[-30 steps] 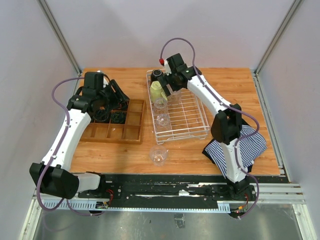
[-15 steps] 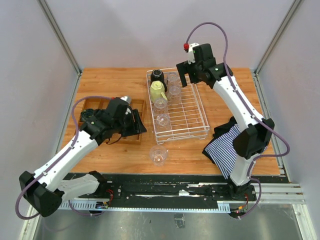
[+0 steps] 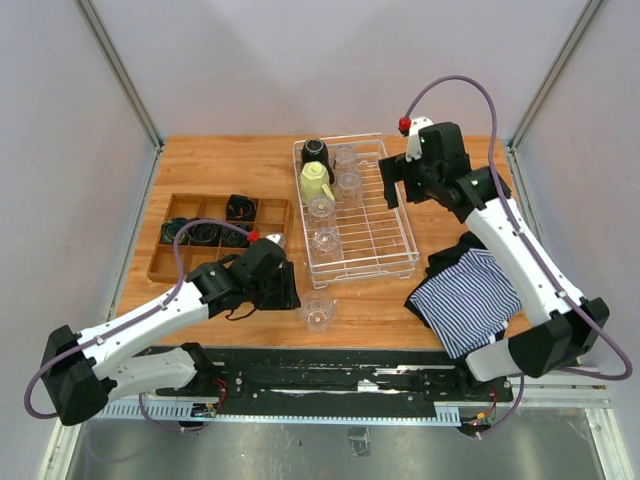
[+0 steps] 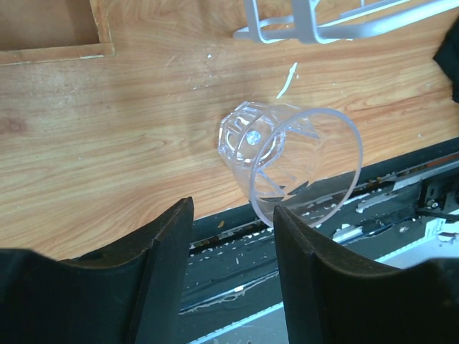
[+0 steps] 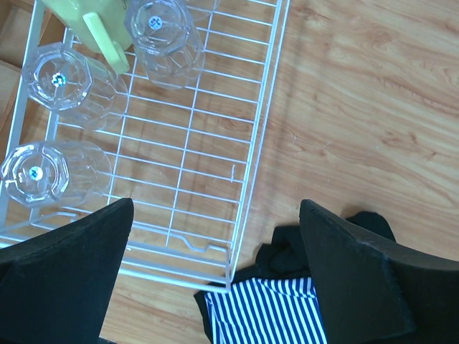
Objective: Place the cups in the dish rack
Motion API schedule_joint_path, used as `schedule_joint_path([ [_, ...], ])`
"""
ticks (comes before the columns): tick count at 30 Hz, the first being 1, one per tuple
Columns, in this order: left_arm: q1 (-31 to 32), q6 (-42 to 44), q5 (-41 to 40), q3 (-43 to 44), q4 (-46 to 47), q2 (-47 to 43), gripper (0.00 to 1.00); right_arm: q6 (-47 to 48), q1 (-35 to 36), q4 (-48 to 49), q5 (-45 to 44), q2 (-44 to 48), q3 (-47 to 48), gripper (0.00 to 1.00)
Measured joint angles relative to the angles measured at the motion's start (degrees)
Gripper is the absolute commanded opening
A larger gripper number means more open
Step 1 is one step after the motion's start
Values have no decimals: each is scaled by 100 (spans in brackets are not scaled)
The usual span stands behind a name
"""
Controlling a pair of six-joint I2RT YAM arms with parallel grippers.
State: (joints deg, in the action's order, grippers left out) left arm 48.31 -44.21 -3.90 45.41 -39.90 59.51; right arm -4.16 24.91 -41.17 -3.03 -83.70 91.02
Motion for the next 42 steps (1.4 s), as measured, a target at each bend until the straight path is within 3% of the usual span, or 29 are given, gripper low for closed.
schedule_joint_path([
  [19, 229, -216, -173, -166, 382, 813, 47, -76, -85, -68, -4, 874, -793, 99],
  [25, 291, -260, -260, -59, 382, 1056, 33, -76, -151, -68, 0, 999, -857, 99],
  [32, 306, -319, -385, 116, 341, 1300, 2, -76, -195, -70, 7, 1080, -994, 99],
  [42, 321, -481, -422, 308, -321, 953, 1, -125, -197, -68, 199, 1080, -1032, 100],
])
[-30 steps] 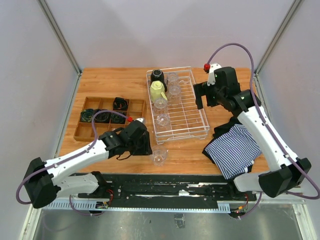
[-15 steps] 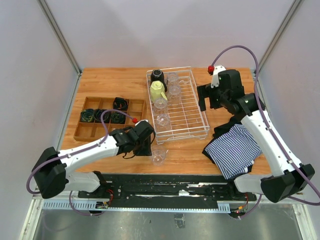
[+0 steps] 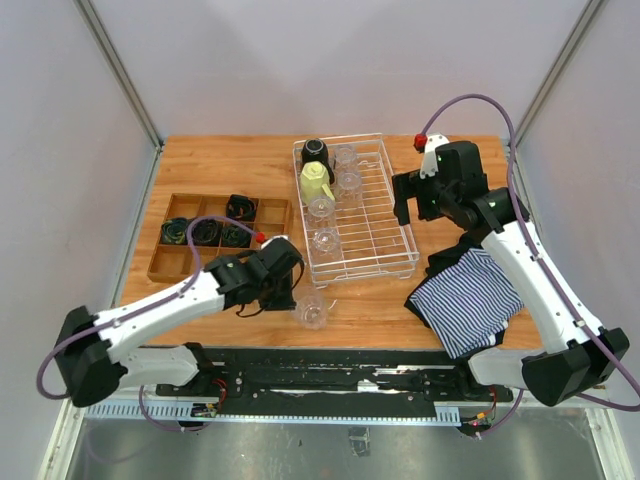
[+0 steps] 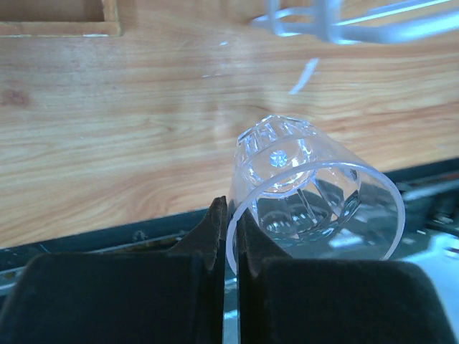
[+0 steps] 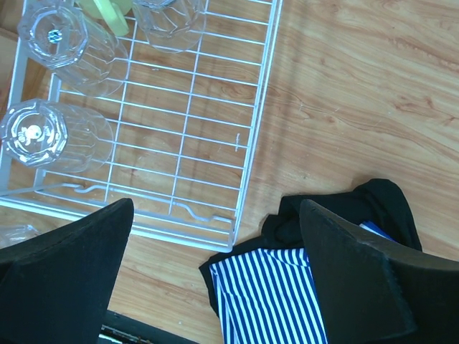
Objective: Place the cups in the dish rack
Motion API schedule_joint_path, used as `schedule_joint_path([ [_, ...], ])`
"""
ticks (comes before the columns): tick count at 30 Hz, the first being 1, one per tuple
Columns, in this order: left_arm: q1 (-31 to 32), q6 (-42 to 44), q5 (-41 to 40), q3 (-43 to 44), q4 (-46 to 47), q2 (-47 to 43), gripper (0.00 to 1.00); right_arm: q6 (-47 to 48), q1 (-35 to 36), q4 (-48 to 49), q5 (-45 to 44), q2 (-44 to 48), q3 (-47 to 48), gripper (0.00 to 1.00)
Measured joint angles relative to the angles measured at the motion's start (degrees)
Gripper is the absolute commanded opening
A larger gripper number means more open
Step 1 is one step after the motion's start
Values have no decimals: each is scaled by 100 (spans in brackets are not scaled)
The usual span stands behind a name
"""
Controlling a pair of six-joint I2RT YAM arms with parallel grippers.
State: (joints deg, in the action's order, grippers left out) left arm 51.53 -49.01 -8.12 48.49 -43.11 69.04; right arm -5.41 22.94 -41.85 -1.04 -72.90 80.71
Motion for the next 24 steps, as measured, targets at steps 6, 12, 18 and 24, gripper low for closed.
schedule_joint_path([
  [6, -66, -205, 323, 822, -197, -1134, 0, -140, -31, 4, 579, -7, 0, 98],
  [12, -723, -232, 1054, 1676, 345, -1244, 1, -686, -308, 374, 1843, 0, -61, 98],
  [18, -2061, -319, 1980, 1558, 1285, -1058, 0, -2131, -953, 1762, 3742, 131, -914, 99],
  [24, -2605, -925, 2885, 918, 2575, -918, 0, -4197, -1213, 3783, 5147, 160, -1928, 99],
])
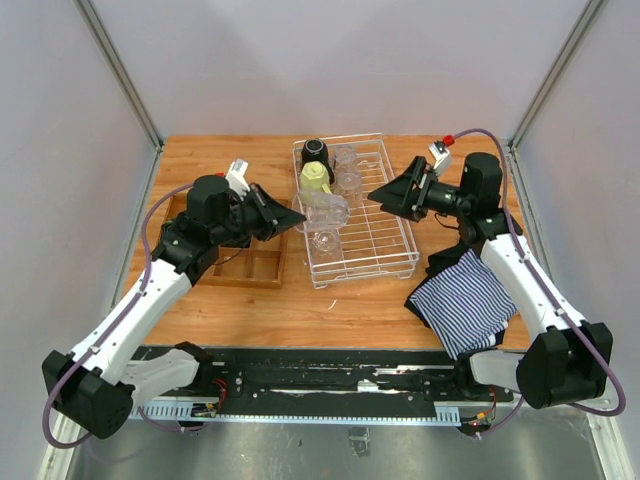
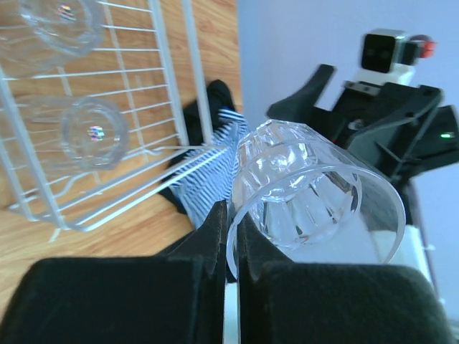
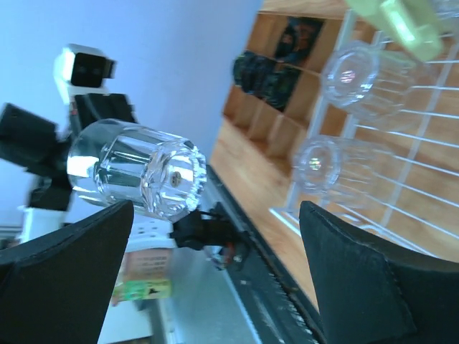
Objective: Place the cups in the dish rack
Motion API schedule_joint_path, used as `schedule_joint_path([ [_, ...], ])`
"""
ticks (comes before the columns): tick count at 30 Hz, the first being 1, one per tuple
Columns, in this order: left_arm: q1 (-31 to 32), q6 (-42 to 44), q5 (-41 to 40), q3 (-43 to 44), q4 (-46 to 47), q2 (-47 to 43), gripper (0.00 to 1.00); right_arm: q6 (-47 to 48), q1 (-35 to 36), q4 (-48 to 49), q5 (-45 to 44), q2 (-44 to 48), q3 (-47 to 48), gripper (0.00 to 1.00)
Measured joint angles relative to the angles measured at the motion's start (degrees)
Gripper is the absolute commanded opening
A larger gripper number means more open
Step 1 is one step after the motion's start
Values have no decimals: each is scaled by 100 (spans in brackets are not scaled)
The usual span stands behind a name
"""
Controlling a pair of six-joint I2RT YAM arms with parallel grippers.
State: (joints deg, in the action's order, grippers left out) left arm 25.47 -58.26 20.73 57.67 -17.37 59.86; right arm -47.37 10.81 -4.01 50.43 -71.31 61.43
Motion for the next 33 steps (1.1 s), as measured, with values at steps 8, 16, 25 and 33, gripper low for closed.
schedule_joint_path([
  [8, -33, -1010, 734, -404, 1582, 245, 1, -2973, 0, 3484, 678, -160, -1222, 97],
  [16, -33, -1539, 968, -413, 2367, 472, 0, -5034, 144, 5939, 656, -774, -1506, 97],
  [25, -33, -1685, 1001, -424, 2601, 544, 0, -5606, 658, 6666, 503, -881, -1502, 95],
  [33, -33, -1727, 1003, -520, 2673, 634, 0, -5652, 870, 6721, 459, -1051, -1473, 76],
])
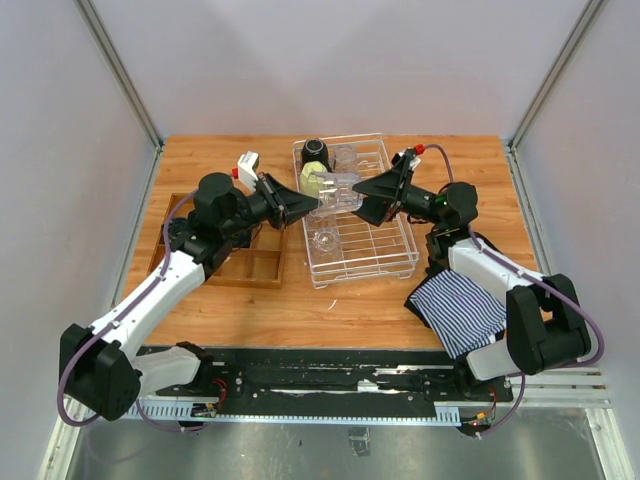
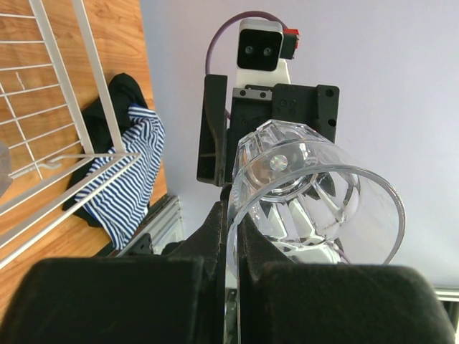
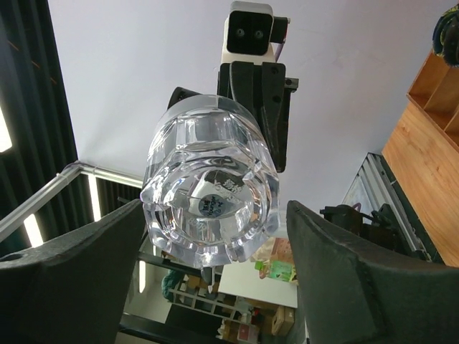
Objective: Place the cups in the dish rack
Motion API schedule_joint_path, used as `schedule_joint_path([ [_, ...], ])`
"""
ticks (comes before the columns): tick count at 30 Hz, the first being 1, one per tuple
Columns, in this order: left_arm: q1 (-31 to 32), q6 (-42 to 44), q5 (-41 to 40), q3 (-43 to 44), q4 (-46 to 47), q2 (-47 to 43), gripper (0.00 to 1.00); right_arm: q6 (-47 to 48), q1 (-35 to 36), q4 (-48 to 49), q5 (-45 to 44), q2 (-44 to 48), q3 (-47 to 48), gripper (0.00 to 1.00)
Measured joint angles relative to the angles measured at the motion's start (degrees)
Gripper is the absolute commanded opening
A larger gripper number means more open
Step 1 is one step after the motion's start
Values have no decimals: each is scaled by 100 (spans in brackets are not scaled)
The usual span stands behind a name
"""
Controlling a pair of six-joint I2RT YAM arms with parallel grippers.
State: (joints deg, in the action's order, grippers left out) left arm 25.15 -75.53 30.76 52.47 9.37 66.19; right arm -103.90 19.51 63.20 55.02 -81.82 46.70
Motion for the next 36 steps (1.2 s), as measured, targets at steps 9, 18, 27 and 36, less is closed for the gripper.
schedule_joint_path([
  [9, -17, -111, -4, -92, 140, 9, 1, 0, 46, 7, -20, -118, 162, 56],
  [18, -70, -153, -35, -234, 166, 7, 36, 2, 122, 2, -109, -278, 166, 32],
  [27, -59, 426, -417, 15, -981, -17, 65, 356, 201, -352, -96, -284, 339, 29],
  [36, -271, 1147, -1582, 667, -2962, -369, 69, 1904, -94, -2365, 70, -192, 960, 27],
])
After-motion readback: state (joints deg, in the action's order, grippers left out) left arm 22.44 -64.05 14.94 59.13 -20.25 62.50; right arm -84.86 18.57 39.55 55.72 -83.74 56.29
